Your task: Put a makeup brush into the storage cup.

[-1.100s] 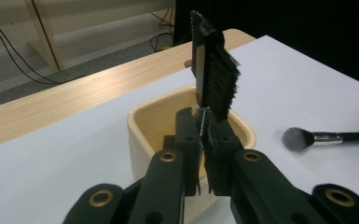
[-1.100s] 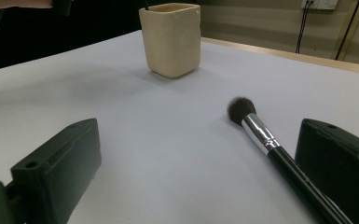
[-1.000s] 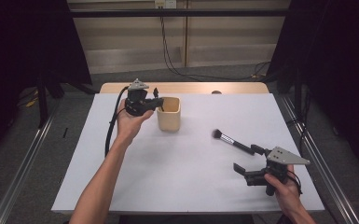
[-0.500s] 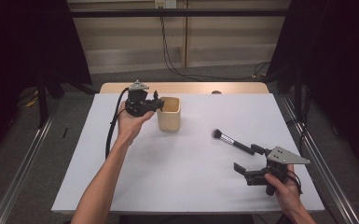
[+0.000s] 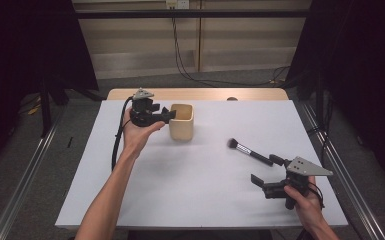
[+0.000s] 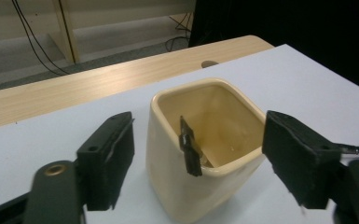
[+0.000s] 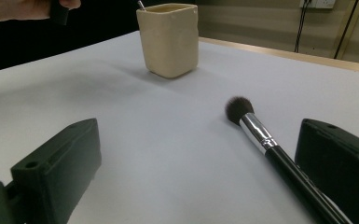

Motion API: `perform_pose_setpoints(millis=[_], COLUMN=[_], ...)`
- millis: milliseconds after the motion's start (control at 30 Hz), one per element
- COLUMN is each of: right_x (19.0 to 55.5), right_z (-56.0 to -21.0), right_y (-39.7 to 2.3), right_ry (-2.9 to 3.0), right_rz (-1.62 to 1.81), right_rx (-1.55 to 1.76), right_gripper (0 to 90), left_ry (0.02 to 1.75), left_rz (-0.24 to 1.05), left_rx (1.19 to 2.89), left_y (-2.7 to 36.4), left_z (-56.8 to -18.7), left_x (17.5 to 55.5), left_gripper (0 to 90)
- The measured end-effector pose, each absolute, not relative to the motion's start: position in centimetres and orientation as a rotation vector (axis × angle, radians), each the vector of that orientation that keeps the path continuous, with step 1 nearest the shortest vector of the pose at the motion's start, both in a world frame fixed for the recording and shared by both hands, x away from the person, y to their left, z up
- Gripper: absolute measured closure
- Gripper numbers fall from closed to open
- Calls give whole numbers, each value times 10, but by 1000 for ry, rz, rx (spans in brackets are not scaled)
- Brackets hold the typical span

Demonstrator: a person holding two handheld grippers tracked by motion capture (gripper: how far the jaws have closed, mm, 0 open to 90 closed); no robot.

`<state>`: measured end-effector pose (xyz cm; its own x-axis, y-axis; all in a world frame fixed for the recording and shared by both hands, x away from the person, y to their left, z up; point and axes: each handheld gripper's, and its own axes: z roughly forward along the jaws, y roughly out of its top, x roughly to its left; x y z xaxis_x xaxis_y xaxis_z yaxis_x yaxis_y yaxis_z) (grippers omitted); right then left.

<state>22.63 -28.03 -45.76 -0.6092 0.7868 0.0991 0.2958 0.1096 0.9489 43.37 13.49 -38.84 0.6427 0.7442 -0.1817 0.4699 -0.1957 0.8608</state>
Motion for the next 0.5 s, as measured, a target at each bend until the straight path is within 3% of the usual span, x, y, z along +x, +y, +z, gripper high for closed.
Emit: perform_pose_setpoints(millis=[33,100,133,500], right_x=[226,226,226,226], right_z=[-457,-457,-457,-457], right_y=[-281,-281,-281,-280], right_ry=[1958,1956,1958,1960], right_rz=[1513,1514,1513,1513], right_rx=[1049,1050,1051,1050], right_gripper=[4,4,4,4], left_ry=[980,970,973,907], left_rz=[349,351,359,376], left_rx=[1846,1841,1838,1817], left_y=[136,138,138,152], left_z=[-388,-388,-388,-388], left_x=[433,433,432,417], left_gripper=[163,147,97,29])
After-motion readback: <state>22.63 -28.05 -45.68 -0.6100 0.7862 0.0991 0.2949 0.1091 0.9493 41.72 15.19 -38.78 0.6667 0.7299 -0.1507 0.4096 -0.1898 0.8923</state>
